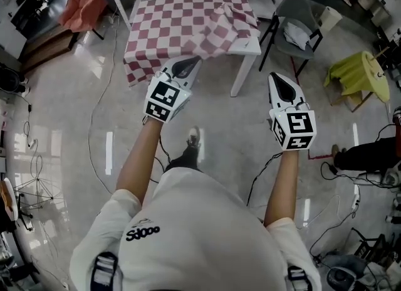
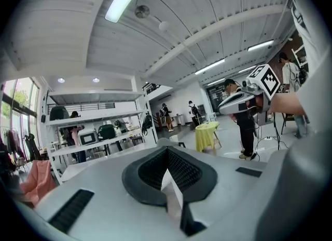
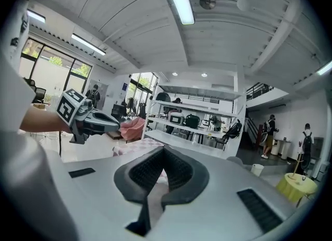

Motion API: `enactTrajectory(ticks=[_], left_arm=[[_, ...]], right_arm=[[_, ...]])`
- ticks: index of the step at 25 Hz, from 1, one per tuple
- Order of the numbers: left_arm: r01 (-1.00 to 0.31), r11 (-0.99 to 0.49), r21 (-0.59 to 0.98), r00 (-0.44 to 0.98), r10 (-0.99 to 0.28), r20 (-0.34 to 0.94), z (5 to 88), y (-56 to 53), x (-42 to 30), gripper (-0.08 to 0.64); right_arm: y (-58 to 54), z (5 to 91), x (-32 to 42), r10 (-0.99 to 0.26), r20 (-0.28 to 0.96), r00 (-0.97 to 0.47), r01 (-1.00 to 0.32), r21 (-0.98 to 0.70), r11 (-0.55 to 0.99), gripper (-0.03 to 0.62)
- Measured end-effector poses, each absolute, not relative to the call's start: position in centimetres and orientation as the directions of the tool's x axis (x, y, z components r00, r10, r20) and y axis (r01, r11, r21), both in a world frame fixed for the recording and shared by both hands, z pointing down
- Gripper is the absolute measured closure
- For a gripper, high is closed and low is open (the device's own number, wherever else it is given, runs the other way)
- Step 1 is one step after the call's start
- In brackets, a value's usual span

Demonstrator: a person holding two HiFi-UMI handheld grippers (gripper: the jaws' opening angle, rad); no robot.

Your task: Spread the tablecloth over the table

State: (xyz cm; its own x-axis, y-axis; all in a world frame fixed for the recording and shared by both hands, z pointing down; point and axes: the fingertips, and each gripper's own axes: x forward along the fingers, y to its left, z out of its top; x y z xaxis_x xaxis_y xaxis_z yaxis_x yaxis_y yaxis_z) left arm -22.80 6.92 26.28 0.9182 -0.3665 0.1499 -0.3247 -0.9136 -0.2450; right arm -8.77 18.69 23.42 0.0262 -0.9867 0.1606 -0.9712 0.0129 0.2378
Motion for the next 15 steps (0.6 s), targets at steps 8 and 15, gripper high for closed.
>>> enactTrajectory(ticks=[8, 15], left_arm=[[-0.322, -0.927, -0.192, 0.916, -0.357, 0.184, 27.3, -4.9, -17.8, 0.534], [-0.281, -0.943, -0.176, 0.924, -0.316, 0.215, 28.8, -13.2, -13.4, 0.534]], right_arm=[[7.9, 23.5, -3.6, -0.978, 0.194, 0.077, -0.971, 0.238, -0.029, 0.570], [0.1, 24.7, 0.7, -0.967, 0.224, 0.123, -0.969, 0.238, -0.068, 0.571]])
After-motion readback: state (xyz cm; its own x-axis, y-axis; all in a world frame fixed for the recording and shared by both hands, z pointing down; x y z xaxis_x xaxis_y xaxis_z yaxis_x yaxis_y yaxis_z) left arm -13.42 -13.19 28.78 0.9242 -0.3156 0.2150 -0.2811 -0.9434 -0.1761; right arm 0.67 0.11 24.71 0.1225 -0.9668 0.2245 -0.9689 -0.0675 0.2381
